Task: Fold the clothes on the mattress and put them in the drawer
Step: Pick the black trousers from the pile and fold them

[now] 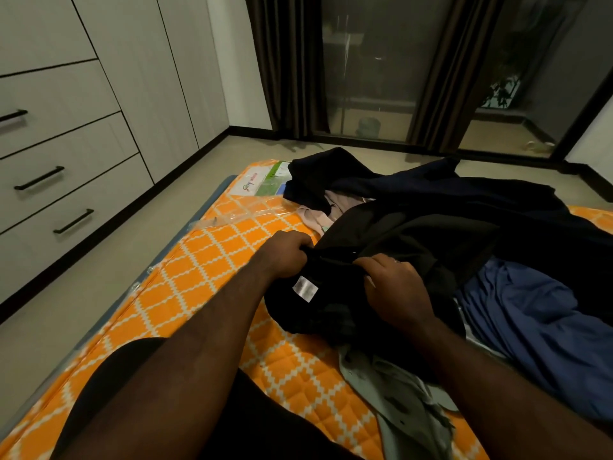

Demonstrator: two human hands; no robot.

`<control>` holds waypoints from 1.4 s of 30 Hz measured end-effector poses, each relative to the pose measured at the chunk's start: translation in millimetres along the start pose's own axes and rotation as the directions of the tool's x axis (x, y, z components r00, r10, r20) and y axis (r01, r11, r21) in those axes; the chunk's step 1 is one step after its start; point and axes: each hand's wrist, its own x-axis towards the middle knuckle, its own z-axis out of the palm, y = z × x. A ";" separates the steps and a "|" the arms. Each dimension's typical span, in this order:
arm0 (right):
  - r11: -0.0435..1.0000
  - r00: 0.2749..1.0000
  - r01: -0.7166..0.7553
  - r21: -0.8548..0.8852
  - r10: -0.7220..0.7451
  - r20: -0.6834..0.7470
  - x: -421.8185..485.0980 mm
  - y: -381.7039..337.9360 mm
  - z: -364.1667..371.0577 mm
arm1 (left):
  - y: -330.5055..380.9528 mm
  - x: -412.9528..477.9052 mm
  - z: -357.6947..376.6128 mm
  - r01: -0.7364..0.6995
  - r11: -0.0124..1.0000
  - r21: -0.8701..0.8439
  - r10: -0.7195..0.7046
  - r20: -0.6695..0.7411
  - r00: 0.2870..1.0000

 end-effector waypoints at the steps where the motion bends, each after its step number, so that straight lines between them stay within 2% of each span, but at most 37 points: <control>1: 1.000 1.000 0.007 0.007 -0.007 -0.021 0.0 2.0 -1.8 | -1.6 -0.8 -1.1 0.011 1.000 0.003 -0.011 -0.002 1.000; 5: 0.999 0.995 0.032 0.015 -0.031 -0.093 -2.3 5.3 -4.0 | -7.9 -2.9 -3.2 0.032 0.999 0.027 -0.034 0.067 0.997; 7: 0.999 0.994 0.032 0.013 -0.030 -0.104 -4.6 6.4 -0.7 | -1.0 -6.5 -4.2 0.061 0.992 0.108 -0.068 0.056 0.996; 9: 1.000 0.995 0.012 0.029 -0.009 -0.095 -4.7 7.3 1.9 | 11.3 -10.4 -3.5 0.074 0.966 0.248 -0.032 -0.170 0.985; 11: 0.999 0.996 -0.008 0.049 0.012 -0.092 -3.3 7.2 1.5 | 31.9 -11.7 1.6 -0.035 0.973 0.227 0.140 -0.464 0.874; 13: 0.999 0.995 -0.005 0.049 0.010 -0.102 -3.5 6.9 1.2 | 55.3 -8.8 10.5 -0.190 0.968 0.161 0.249 -0.589 0.769; 14: 0.999 0.995 -0.001 0.041 0.005 -0.102 -4.6 7.2 1.8 | 65.7 -7.4 17.8 -0.226 0.965 0.134 0.261 -0.598 0.758; 16: 1.000 0.997 -0.005 0.024 0.007 -0.080 -6.8 8.9 4.6 | 77.4 -3.7 36.0 -0.188 0.973 0.137 0.233 -0.570 0.788; 18: 1.000 0.998 -0.014 0.014 0.015 -0.057 -7.7 11.2 7.9 | 76.1 -0.1 52.7 -0.067 0.987 0.144 0.135 -0.539 0.831; 20: 1.000 1.000 -0.006 0.025 0.007 -0.029 -7.4 10.8 8.3 | 66.0 3.4 63.3 0.028 0.998 0.057 0.003 -0.480 0.877; 22: 0.999 1.000 0.013 0.035 -0.013 -0.016 -7.7 8.7 6.0 | 56.0 6.2 68.6 0.059 0.998 -0.037 -0.069 -0.402 0.913; 27: 0.999 1.000 0.021 0.040 -0.022 0.014 -10.8 5.9 13.3 | 42.9 5.0 79.0 -0.036 0.993 -0.114 -0.011 -0.384 0.923; 34: 0.996 0.999 0.014 0.089 -0.011 -0.036 -13.4 7.9 12.6 | 38.6 -0.1 86.8 -0.203 0.968 -0.144 0.131 -0.400 0.907; 42: 0.984 1.000 0.007 0.178 -0.003 -0.023 -9.5 12.5 0.3 | 44.7 -3.9 80.9 -0.351 0.911 -0.216 0.220 -0.466 0.857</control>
